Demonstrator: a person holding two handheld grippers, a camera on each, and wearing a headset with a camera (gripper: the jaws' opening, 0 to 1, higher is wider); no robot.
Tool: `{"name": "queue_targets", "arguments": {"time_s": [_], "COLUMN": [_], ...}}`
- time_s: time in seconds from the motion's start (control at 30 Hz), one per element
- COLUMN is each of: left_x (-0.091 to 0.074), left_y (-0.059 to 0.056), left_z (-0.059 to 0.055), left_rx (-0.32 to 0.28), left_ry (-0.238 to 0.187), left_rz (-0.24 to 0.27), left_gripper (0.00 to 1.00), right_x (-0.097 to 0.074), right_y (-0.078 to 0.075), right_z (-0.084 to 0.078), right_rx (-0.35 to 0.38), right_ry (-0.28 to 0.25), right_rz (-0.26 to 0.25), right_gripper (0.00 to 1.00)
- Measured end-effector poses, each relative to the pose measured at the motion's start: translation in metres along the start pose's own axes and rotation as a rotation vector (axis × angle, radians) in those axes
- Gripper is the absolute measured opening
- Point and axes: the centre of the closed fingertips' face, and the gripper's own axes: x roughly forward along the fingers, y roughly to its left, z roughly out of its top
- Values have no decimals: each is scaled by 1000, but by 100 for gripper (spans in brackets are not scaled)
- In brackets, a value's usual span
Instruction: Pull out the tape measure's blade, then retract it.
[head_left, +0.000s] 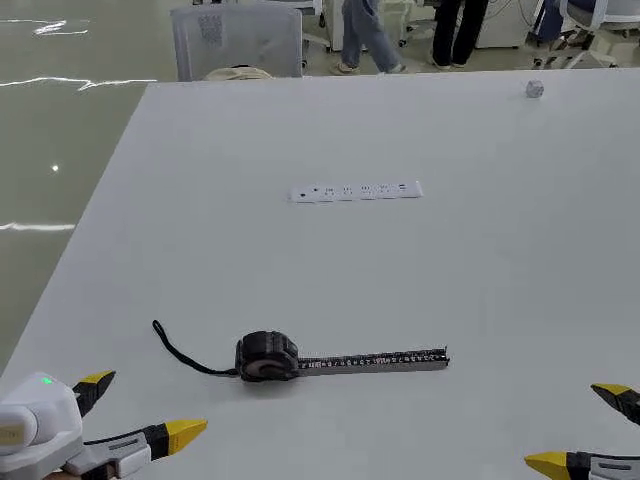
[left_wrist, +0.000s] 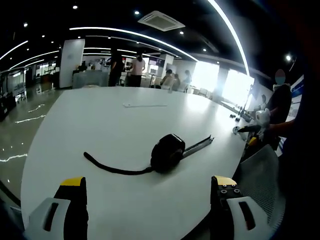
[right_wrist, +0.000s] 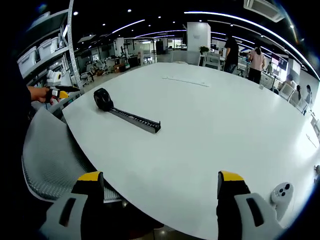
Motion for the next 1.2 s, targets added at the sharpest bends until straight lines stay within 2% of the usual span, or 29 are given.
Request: {"name": "queue_targets", "arguments": {"time_s": [0.1, 0.2, 0.3, 0.47, 0.53, 0.57, 0.63, 0.67, 0.73, 0.8, 0.87, 1.0, 1.2], "left_x": [3, 8, 12, 16, 17, 19, 24, 27, 32, 35, 39, 45, 56], "left_y": [-4, -6, -10, -21, -26, -28, -29, -31, -35, -38, -44, -49, -57], "left_z": [2, 6, 11, 18, 22, 22, 20, 18, 16, 14, 14, 13, 15], "left_rx": [-4, -2, -41, -19, -13, -10, 8, 16, 26, 30, 7, 0, 5], "left_ry": [6, 2, -6, -17, -19, -20, -9, 0, 13, 17, 16, 15, 24], "left_rz": [-3, 1, -4, -4, 1, 2, 6, 9, 6, 3, -20, -22, -15], "left_gripper": [100, 100, 100, 100, 100, 100, 100, 100, 100, 100, 100, 100, 100], "right_x": [0, 1, 0, 2, 5, 7, 9, 11, 13, 16, 18, 24, 33], "right_y": [2, -1, -4, -7, -5, -2, 1, 11, 14, 14, 14, 15, 12], "right_z": [5, 10, 19, 34, 37, 34, 31, 31, 36, 39, 45, 58, 63], "right_rx": [-32, -95, -121, -152, -188, -240, -281, -290, -295, -305, -318, -336, -406], "right_ry": [6, 17, 20, 14, 23, 52, 85, 100, 106, 109, 111, 125, 196], "right_rz": [17, 33, 39, 50, 72, 97, 126, 157, 167, 172, 180, 204, 263], "right_gripper": [97, 96, 95, 95, 93, 92, 87, 85, 85, 86, 88, 90, 90]}}
